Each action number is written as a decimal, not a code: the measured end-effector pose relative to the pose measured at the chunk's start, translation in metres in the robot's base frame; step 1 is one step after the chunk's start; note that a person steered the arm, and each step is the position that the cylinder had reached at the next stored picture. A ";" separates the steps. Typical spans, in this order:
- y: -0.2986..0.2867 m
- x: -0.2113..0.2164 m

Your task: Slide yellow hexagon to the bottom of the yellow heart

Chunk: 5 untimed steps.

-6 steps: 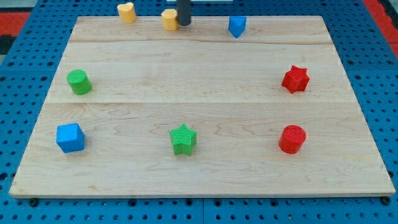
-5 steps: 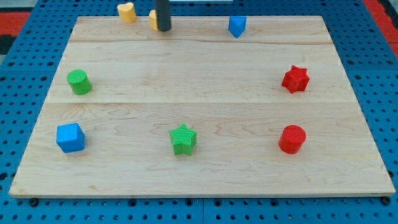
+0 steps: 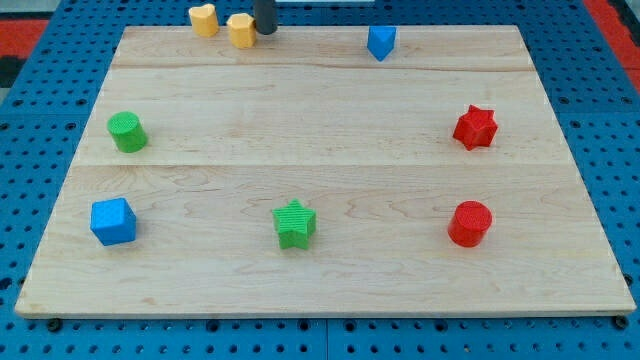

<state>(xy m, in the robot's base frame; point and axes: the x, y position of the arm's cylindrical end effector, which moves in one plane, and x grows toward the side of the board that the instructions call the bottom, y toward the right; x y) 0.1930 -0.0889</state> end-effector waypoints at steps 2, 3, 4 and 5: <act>-0.036 -0.001; -0.045 -0.001; -0.054 -0.001; -0.057 -0.001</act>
